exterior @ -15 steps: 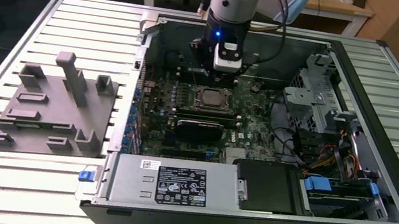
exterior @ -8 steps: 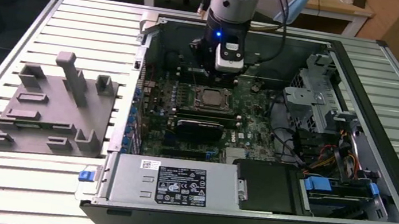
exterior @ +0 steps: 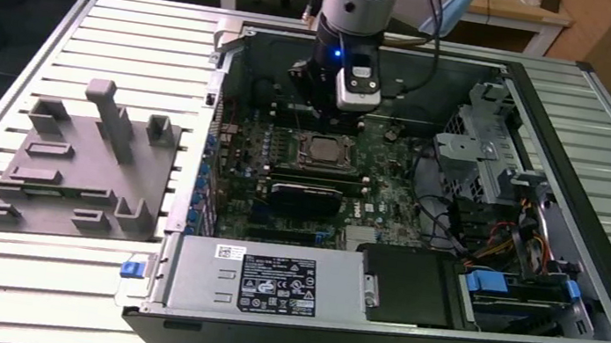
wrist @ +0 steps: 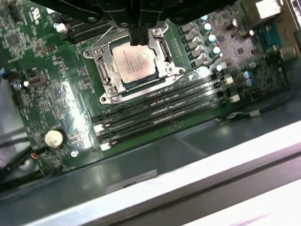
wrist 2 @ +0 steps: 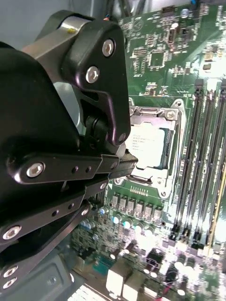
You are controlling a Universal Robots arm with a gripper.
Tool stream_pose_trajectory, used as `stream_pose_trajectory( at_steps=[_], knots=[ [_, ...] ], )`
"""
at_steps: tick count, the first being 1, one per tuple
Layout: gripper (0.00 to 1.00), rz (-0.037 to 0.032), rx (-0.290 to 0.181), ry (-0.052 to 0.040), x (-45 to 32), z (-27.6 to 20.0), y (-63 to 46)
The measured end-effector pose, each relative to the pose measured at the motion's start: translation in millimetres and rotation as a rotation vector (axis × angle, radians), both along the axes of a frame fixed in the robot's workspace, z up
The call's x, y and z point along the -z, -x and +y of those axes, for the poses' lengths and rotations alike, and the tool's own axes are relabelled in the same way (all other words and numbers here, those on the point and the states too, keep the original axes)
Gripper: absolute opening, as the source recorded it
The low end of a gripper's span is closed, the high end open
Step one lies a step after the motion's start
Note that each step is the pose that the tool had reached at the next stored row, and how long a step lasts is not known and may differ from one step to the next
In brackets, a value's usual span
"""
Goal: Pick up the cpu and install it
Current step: 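Install the first cpu locking lever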
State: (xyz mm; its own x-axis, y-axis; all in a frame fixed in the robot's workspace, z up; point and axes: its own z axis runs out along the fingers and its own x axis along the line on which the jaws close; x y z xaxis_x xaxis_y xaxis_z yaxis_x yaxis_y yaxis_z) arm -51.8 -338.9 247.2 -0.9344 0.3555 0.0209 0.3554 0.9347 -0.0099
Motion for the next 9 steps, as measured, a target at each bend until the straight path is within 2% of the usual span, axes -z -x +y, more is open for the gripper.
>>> stream_pose_trajectory(
  at_steps=[2,4,9],
  knots=[
    [0.11,0.0000,-0.030,0.0000,0.0,0.0,0.1],
    [0.11,-0.0001,-0.039,-0.0018,-0.3,0.0,0.4],
    [0.11,-0.0015,-0.040,-0.0164,-1.9,0.0,1.0]
  ],
)
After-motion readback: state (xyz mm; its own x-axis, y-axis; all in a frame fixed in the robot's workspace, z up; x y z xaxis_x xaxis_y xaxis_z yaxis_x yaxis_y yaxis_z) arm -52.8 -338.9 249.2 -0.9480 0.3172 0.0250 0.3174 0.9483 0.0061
